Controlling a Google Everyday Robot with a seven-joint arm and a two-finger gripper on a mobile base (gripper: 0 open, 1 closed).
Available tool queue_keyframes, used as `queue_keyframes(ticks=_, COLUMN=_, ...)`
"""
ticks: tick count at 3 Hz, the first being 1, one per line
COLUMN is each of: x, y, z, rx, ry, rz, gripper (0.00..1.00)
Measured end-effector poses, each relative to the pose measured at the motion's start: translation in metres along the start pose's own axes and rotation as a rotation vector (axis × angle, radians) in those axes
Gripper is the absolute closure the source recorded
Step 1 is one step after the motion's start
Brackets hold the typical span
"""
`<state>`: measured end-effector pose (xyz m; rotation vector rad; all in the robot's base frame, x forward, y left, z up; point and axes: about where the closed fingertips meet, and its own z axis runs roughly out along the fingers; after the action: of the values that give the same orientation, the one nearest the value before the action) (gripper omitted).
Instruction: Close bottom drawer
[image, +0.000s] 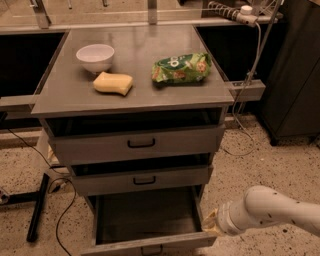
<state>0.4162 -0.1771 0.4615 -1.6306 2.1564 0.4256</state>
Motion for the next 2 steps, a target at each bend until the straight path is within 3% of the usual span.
queue_keyframes(ticks=1, x=0.0373, y=0.0045, z=0.0569, rx=-0.023, ry=-0.053, rz=0.067, gripper=1.00)
queue_keyframes(ticks=2, x=0.0374, y=0.0046, z=0.0570, rx=-0.023, ry=-0.053, rz=0.067, gripper=1.00)
